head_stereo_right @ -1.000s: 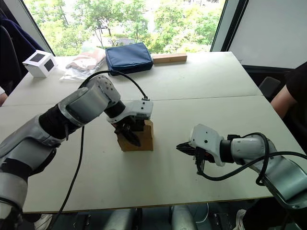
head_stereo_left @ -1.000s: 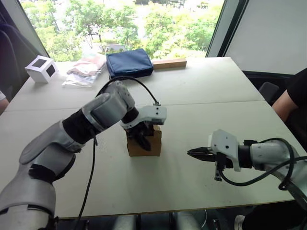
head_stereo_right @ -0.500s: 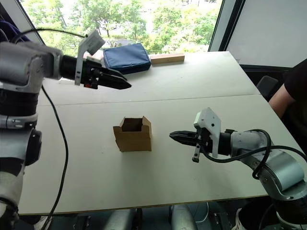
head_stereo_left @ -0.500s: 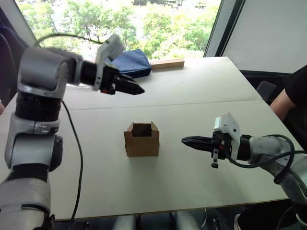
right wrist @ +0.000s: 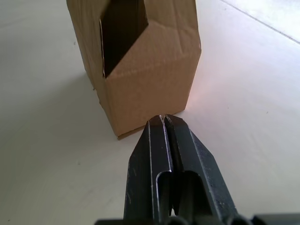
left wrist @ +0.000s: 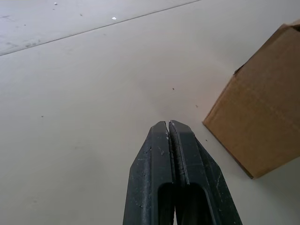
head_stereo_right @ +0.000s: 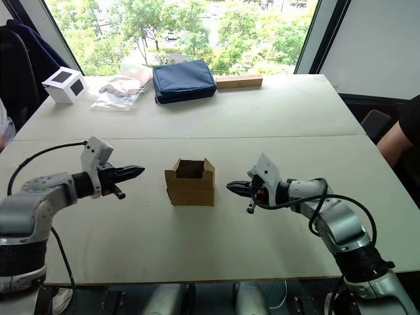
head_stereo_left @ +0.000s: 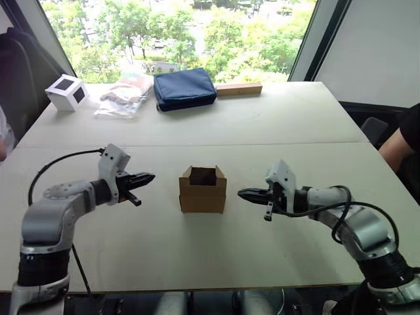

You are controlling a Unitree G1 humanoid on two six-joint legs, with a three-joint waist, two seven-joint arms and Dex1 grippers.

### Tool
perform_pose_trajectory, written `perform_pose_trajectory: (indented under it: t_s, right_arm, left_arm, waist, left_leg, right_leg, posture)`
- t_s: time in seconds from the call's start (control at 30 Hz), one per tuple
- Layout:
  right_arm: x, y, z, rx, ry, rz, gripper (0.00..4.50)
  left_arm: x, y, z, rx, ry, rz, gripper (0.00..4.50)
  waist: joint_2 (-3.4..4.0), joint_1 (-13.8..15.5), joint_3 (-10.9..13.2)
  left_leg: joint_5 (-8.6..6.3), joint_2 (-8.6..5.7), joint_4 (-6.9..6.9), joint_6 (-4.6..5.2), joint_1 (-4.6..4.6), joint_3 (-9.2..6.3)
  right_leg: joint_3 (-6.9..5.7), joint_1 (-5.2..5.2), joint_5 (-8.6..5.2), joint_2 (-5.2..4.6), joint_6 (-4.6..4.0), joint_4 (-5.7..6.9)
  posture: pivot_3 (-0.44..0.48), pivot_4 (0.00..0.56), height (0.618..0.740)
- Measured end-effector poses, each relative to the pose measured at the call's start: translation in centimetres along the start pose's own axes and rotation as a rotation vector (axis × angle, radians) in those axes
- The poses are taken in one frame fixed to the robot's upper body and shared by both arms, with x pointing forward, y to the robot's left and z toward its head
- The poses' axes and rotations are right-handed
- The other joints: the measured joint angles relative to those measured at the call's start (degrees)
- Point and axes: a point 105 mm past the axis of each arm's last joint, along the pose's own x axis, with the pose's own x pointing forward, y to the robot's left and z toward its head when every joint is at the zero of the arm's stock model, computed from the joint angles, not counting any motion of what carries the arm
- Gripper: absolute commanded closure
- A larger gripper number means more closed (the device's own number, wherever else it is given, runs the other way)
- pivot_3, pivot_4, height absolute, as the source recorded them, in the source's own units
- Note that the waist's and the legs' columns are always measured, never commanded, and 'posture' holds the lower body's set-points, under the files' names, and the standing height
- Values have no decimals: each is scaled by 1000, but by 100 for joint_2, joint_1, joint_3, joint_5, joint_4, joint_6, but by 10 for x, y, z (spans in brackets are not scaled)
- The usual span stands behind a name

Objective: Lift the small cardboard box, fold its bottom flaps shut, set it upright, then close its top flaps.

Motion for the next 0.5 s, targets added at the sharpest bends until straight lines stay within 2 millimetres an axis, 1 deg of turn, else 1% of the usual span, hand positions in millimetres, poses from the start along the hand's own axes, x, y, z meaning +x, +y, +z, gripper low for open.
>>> perform_pose_trajectory:
  t_s: [0.07, 0.2, 0.4, 0.5]
  right_arm:
    - [3, -2, -5, -3, 10, -14, 4500]
    - [14, 1, -6, -18, 2, -9, 4500]
    - [26, 4, -6, -27, -2, -1, 4500]
    - [32, 8, -8, -23, -1, 13, 4500]
  left_arm:
    - [6, -12, -14, -10, 21, -35, 4453]
    - [16, -30, -29, -10, 51, -88, 4453]
    - [27, -42, -37, 17, 65, -119, 4453]
    - [31, -43, -41, 20, 71, -123, 4453]
  waist:
    - [0, -7, 0]
    - [1, -6, -1]
    - [2, 3, -1]
    - [2, -5, -1]
  left_leg:
    - [0, 3, -1, -1, 0, 1]
    - [0, 5, -2, -1, 8, 1]
    - [0, 3, -2, -1, 10, 1]
    - [0, 4, -3, -1, 12, 1]
  right_leg:
    - [0, -2, 0, 3, 0, 0]
    - [0, 4, 0, 6, -1, 0]
    - [-4, 6, 0, 5, -1, 0]
    - [-5, 6, 0, 7, -1, 0]
  posture:
    - [0, 150, 737]
    - [0, 150, 737]
    - [0, 150, 737]
    - [0, 150, 737]
